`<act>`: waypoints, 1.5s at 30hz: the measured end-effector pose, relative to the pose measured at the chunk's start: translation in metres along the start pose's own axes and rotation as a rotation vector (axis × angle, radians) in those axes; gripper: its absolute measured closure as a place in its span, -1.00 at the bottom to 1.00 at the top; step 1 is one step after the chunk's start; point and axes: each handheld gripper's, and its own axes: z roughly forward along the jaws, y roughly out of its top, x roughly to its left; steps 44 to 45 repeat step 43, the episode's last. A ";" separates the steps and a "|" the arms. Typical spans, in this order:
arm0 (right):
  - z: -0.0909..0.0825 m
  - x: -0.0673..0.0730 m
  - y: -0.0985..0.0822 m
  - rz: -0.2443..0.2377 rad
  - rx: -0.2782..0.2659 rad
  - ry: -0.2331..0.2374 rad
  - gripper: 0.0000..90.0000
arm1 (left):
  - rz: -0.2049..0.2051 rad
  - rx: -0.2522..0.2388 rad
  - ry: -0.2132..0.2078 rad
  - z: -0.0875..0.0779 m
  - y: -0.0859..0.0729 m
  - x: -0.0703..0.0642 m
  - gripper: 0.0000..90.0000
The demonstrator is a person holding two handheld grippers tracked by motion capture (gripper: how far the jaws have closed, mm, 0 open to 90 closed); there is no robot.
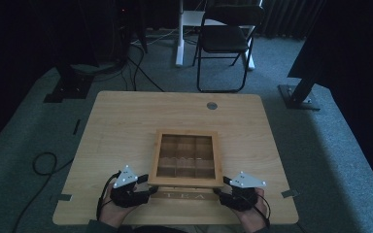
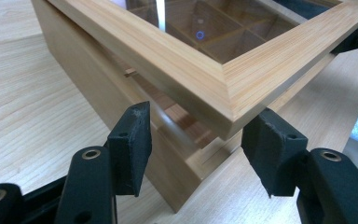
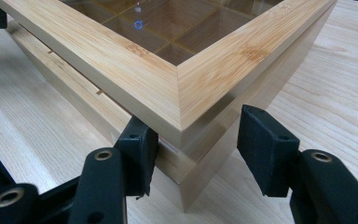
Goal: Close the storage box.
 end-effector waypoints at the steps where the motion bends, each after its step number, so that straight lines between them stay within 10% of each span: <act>1: 0.000 0.000 0.000 -0.002 0.001 -0.003 0.05 | -0.001 0.001 0.000 0.000 0.000 0.000 -0.04; 31: -0.019 -0.001 -0.006 -0.001 -0.023 0.029 -0.15 | 0.007 -0.030 -0.017 -0.012 0.000 -0.003 -0.05; 45: -0.023 -0.027 0.002 0.055 -0.073 -0.066 -0.21 | -0.023 -0.081 0.032 -0.021 0.008 0.011 -0.05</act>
